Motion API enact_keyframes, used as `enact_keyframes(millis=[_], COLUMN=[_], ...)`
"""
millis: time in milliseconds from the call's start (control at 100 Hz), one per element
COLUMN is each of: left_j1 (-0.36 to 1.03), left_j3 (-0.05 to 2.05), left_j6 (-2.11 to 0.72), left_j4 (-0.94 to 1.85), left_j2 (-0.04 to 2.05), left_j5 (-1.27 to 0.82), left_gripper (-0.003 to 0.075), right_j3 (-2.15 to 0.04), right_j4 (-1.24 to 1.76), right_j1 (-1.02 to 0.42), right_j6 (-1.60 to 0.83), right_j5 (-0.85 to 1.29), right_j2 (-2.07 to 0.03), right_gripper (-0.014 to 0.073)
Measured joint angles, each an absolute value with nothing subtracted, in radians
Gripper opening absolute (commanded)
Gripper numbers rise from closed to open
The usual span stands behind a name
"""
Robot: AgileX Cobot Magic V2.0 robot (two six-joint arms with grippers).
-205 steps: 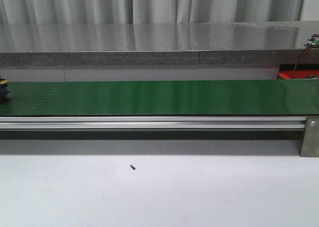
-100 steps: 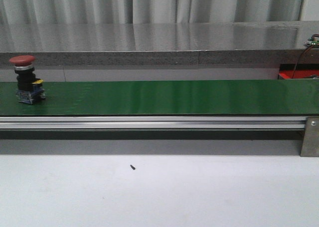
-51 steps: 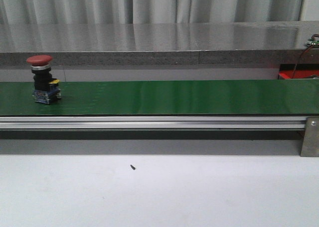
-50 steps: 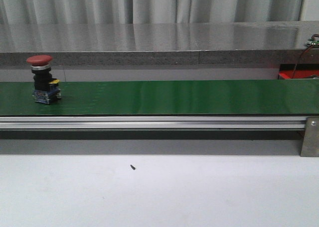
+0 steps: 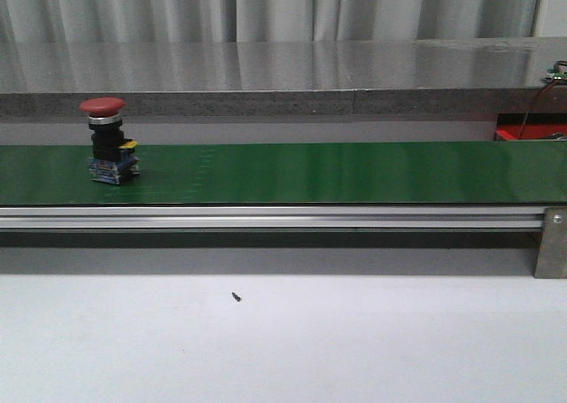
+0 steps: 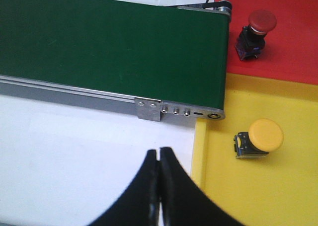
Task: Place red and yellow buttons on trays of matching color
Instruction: 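Set the second red button on the belt start and open the left gripper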
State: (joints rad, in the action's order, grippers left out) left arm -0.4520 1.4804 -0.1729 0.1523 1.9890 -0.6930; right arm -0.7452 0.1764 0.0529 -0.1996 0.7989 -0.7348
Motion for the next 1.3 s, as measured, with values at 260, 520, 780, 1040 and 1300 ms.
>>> enact_keyframes(millis=[260,520,780,1040,1300], left_j1=[-0.452,-0.452,-0.409,-0.311,-0.251], left_j3=[1.482,1.484,1.484,1.479,1.465], left_j6=[-0.173,-0.274,-0.307,-0.312,-0.313], left_j4=[0.205,0.374,0.412,0.41,0.408], left_j2=[1.816,1.717,1.717,1.719,1.759], left_j5=[-0.748,-0.852,-0.906,-0.925,-0.932], left_gripper=[0.0189,0.0189,0.0189,0.0189,0.019], right_j3=[-0.745,-0.745,-0.745,-0.745,-0.745], right_j4=[0.176,0.176,0.176,0.176,0.176], right_j1=[0.053,0.053,0.053,0.053,0.053], right_j6=[-0.2,-0.2,-0.2,-0.2,-0.2], right_j5=[0.801,0.801,0.801,0.801,0.801], right_j2=[-0.735,-0.735,-0.735,-0.735,-0.735], right_gripper=[-0.0069,-0.0069,-0.0069,-0.0069,-0.0069])
